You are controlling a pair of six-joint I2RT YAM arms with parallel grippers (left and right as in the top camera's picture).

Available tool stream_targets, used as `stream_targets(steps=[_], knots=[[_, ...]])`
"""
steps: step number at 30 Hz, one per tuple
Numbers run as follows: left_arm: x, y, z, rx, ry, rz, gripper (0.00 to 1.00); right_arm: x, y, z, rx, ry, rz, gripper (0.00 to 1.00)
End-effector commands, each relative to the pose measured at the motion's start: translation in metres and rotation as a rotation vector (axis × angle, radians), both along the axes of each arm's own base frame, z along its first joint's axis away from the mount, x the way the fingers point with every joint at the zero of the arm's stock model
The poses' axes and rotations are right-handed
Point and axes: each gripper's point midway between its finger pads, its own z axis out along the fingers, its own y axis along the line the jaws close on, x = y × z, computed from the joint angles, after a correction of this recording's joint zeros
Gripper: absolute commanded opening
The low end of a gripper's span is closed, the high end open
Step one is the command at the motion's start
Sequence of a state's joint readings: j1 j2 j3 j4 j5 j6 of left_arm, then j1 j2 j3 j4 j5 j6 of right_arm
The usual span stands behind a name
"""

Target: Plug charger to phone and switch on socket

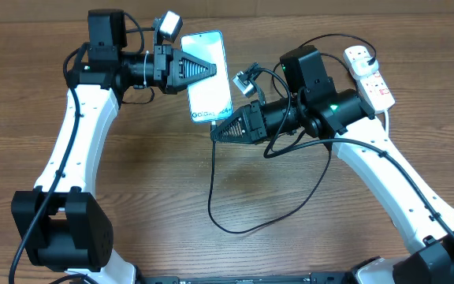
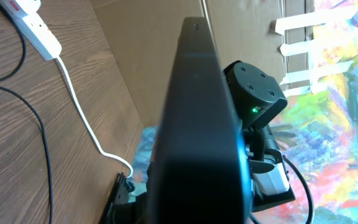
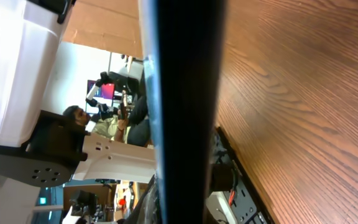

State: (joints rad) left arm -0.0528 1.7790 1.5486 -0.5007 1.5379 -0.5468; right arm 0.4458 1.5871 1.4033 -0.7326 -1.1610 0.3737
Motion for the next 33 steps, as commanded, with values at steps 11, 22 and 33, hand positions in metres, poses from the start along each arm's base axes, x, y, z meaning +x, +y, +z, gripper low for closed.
stream_targets(steps=[11,22,33], knots=[[-0.0068,-0.0023,0.0075,-0.031,-0.028,-0.041,0.04,-0.0022,0.0015,0.0109,0.046,0.001,0.033,0.05],[-0.007,-0.0023,0.0073,-0.031,-0.024,-0.041,0.04,0.0034,0.0011,0.0053,0.015,-0.014,0.004,0.05],[-0.007,-0.0023,0.0073,-0.031,-0.025,-0.041,0.04,0.0038,0.0011,0.005,0.013,-0.015,0.002,0.05]])
